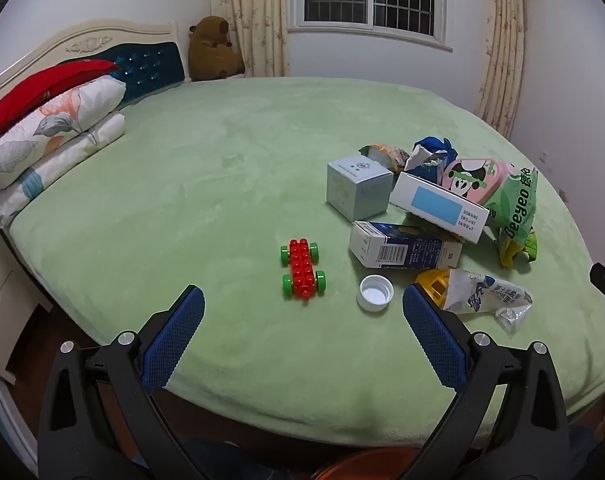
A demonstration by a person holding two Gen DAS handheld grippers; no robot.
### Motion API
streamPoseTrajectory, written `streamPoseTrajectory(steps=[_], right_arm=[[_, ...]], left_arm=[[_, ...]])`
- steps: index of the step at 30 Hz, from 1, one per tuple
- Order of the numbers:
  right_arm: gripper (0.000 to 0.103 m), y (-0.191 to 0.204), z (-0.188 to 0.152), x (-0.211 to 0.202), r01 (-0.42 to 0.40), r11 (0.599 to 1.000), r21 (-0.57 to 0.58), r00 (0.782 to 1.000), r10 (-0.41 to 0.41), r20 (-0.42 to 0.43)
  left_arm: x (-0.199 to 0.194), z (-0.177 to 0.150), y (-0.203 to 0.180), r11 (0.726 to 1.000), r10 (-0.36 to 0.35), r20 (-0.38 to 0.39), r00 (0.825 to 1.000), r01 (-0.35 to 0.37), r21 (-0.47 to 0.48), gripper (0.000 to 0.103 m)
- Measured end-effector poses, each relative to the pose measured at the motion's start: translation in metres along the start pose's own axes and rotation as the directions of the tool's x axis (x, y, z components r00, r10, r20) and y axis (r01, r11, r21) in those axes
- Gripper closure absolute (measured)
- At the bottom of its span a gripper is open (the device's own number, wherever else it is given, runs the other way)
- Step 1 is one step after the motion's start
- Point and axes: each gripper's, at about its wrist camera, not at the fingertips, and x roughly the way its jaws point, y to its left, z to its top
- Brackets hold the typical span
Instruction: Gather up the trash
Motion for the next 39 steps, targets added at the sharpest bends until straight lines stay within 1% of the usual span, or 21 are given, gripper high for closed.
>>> streamPoseTrajectory(steps=[5,11,13,16,17,25,39], right_arm=[[0.012,-0.001,0.0,-0.002,0.004,1.0,0.0,1.0,-0.004,-0.004],[0.012,0.002,-0.001,0.001,0.001,1.0,-0.006,1.0,-0.001,-0.018],[0.012,0.008,-0.003,0.009,-0.004,1.0,-0.003,1.0,0.004,-0.021],[0.012,0.014,-0.01,0.005,-0.007,1.0,-0.004,1.0,0.007,-0.022],[0.012,0.007,-0.006,0.002,-0.017,1.0,0.0,0.999,0.017,-0.029],[0.012,0.004,-0.007,0.001,-0.059,0.998,0.019,0.997,0.06,-0.049],[0.012,0.007,-0.005,-0.005,-0.056,0.998,-0.002,0.998,0.056,-0.036]], left_arm=[[0.0,0.001,0.0,1.0,0.008,0.006,1.0,-0.008,-0.002,0.006],[0.004,-0.003,0.0,1.0,0.003,-0.002,1.0,-0.003,-0.013,0.006],[0.003,-0.005,0.005,1.0,0.004,-0.002,1.0,-0.004,-0.014,0.006],[0.002,-0.004,0.003,1.0,0.005,-0.003,1.0,-0.005,-0.011,0.006],[0.002,-0.004,0.004,1.0,0.004,-0.003,1.0,-0.004,-0.011,0.006],[0.001,-0.004,0.003,1.0,0.006,-0.002,1.0,-0.006,-0.012,0.006],[0.001,-0.005,0.005,1.0,0.008,-0.006,1.0,-0.008,-0.012,0.006]])
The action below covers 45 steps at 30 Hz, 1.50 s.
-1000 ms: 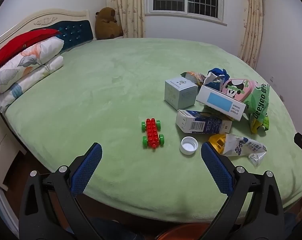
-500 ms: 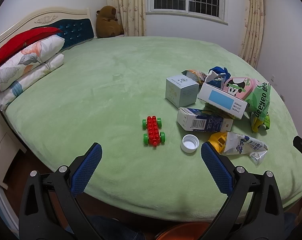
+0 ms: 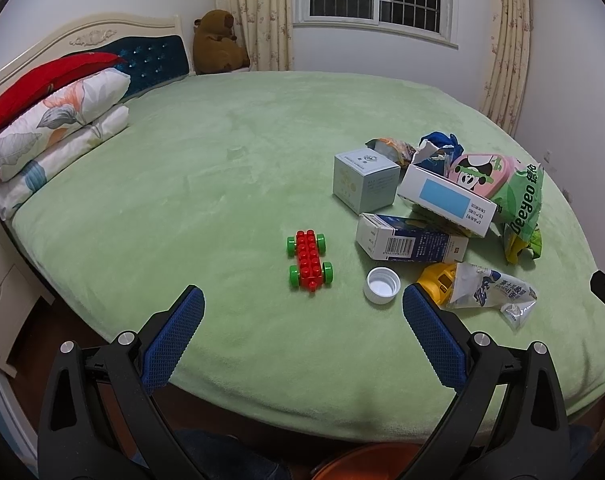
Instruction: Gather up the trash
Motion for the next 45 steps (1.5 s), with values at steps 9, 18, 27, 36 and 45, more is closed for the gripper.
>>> streamPoseTrajectory(steps=[9,18,27,36,45], right_arm=[[0.012,0.0,0.002,-0.002,-0.001,1.0,-0.005,1.0,0.001,0.005],[0.012,0.0,0.002,-0.003,-0.011,1.0,-0.003,1.0,0.011,0.004],[0.012,0.001,0.001,-0.001,-0.02,1.0,-0.005,1.0,0.02,-0.003],[0.012,0.0,-0.002,0.001,-0.033,0.999,0.005,0.999,0.033,-0.013],[0.012,-0.004,-0.005,0.004,-0.031,0.999,0.013,0.999,0.031,-0.022]], left_arm=[[-0.002,0.0,-0.001,1.0,-0.001,0.005,1.0,0.001,0.007,0.006],[-0.004,0.001,-0.001,1.0,-0.007,0.004,1.0,0.007,0.005,0.006],[-0.001,0.001,-0.002,1.0,-0.014,-0.004,1.0,0.014,0.011,0.006],[0.003,-0.002,0.002,1.0,-0.019,-0.018,1.0,0.019,0.002,0.006],[0.008,-0.006,0.008,1.0,-0.007,-0.037,0.999,0.007,-0.006,0.006]])
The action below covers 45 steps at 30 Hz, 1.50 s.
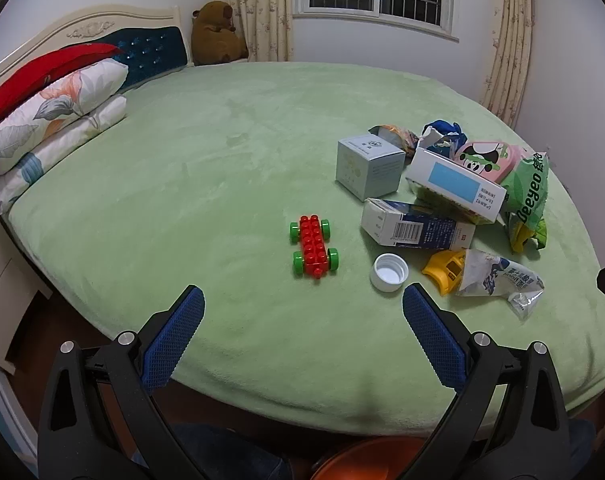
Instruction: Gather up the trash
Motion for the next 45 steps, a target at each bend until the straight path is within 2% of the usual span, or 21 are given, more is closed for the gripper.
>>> streamPoseTrajectory(steps=[9,17,24,29,33,34,35,36,39,40,42,45], right_arm=[[0.012,-0.004,-0.003,0.002,0.01,1.0,0.003,1.0,-0.01,-0.009],[0.012,0.004,-0.006,0.006,-0.018,0.999,-0.033,0.999,0.017,-0.028],[0.012,0.044,-0.012,0.024,-0.098,0.981,-0.168,0.993,0.086,-0.077],[0.012,0.081,-0.006,0.047,-0.144,0.938,-0.314,0.988,0.121,-0.092],[0.014,0.102,0.002,0.075,-0.184,0.892,-0.413,0.979,0.132,-0.153],[0.016,0.105,0.003,0.081,-0.181,0.884,-0.431,0.979,0.119,-0.167],[0.026,0.107,0.003,0.087,-0.183,0.875,-0.448,0.977,0.112,-0.182],[0.046,0.109,0.002,0.094,-0.199,0.863,-0.465,0.971,0.11,-0.212],[0.079,0.107,0.0,0.104,-0.27,0.857,-0.439,0.946,0.149,-0.289],[0.086,0.104,-0.001,0.102,-0.277,0.855,-0.438,0.944,0.157,-0.291],[0.093,0.098,-0.001,0.093,-0.286,0.858,-0.427,0.944,0.176,-0.278],[0.098,0.09,-0.004,0.076,-0.295,0.861,-0.415,0.945,0.199,-0.259]], left_arm=[[0.003,-0.002,0.003,1.0,0.006,-0.007,1.0,-0.006,-0.003,0.006],[0.009,-0.007,0.009,1.0,0.018,-0.017,1.0,-0.018,-0.007,0.006],[0.015,-0.008,0.029,0.998,0.044,-0.039,0.998,-0.045,-0.038,0.006],[0.016,-0.009,0.04,0.997,0.052,-0.051,0.997,-0.055,-0.058,0.006],[0.015,-0.01,0.042,0.996,0.057,-0.057,0.997,-0.061,-0.062,0.006],[0.014,-0.01,0.043,0.996,0.053,-0.058,0.997,-0.057,-0.065,0.006],[0.014,-0.009,0.043,0.996,0.052,-0.057,0.997,-0.056,-0.067,0.006],[0.013,-0.009,0.044,0.996,0.054,-0.057,0.997,-0.058,-0.067,0.006],[0.013,-0.009,0.044,0.996,0.057,-0.053,0.997,-0.061,-0.067,0.006],[0.013,-0.01,0.044,0.996,0.057,-0.052,0.997,-0.06,-0.067,0.006],[0.013,-0.01,0.044,0.996,0.053,-0.054,0.997,-0.057,-0.067,0.006],[0.016,-0.011,0.042,0.997,0.029,-0.064,0.998,-0.033,-0.065,0.006]])
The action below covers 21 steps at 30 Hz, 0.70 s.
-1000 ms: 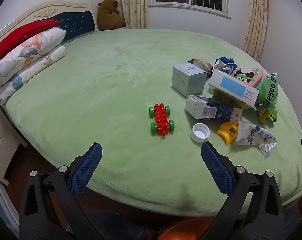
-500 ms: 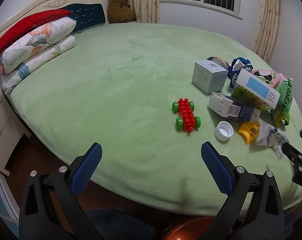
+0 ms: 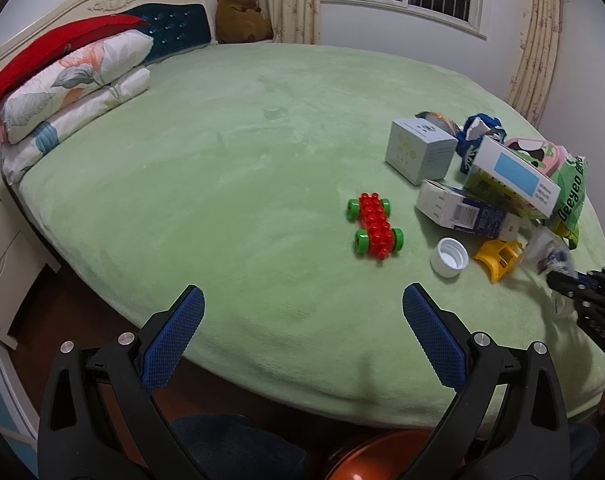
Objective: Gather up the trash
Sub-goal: 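Grasp the white sachets beside the pile with the right tool, then grasp the white bottle cap with the left tool while the right tool holds the sachets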
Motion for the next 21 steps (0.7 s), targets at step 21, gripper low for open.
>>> streamPoseTrajectory(steps=[21], right_arm=[[0.097,-0.026,-0.05,-0.079,-0.031,0.969,0.247,0.987,-0.009,0.16]], left_arm=[[0.034,-0.013,-0.113,0.931,-0.156,0.098,0.983,0.113,0.348,0.012]])
